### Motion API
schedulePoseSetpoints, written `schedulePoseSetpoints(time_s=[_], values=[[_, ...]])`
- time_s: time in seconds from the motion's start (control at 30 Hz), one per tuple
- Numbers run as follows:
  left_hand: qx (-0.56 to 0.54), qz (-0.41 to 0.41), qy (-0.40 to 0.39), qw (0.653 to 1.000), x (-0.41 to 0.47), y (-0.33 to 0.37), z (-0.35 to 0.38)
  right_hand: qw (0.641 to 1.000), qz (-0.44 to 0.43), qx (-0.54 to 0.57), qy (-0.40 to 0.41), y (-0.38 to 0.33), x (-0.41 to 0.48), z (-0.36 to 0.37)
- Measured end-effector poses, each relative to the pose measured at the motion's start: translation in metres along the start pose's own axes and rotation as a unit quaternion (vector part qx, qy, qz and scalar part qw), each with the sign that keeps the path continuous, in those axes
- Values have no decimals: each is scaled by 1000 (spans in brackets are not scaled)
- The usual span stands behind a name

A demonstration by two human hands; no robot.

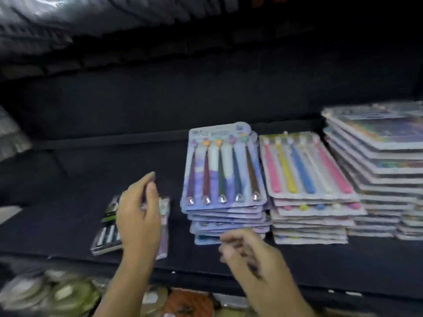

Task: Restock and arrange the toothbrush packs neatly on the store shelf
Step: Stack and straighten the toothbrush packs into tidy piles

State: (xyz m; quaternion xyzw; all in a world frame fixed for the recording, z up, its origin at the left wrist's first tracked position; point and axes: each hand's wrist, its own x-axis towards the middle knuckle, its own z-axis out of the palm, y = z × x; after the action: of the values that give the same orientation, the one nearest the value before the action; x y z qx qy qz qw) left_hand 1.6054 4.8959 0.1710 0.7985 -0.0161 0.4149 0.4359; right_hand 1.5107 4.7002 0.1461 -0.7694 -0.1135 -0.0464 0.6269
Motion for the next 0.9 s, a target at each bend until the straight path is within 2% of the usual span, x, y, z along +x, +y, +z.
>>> schedulePoseSetpoints(time_s=[0.07,0.13,0.17,0.2,0.27,0.33,0.43,0.53,0.63,0.73,0.9], values=[[134,-103,8,986,14,-59,-29,992,77,25,-93,10,27,51],[253,-215,-68,941,24,-107,-48,984,122,25,-124,21,55,97],[278,-267,-117,915,26,-127,-52,983,142,17,-116,28,70,116],[273,-309,-159,897,27,-143,-53,982,158,16,-102,32,83,132],[191,-351,-210,892,26,-159,-52,981,178,47,-56,35,106,155],[159,-338,-210,903,25,-163,-52,974,206,94,-6,37,124,167],[187,-350,-214,892,30,-165,-55,959,238,151,28,38,139,171],[130,-398,-225,880,34,-169,-63,947,270,176,3,46,141,175],[70,-430,-222,872,37,-172,-71,950,267,163,-11,51,136,181],[20,-455,-221,862,40,-165,-75,963,220,152,-10,49,123,177],[-33,-490,-162,856,43,-168,-83,984,160,73,-36,35,97,154]])
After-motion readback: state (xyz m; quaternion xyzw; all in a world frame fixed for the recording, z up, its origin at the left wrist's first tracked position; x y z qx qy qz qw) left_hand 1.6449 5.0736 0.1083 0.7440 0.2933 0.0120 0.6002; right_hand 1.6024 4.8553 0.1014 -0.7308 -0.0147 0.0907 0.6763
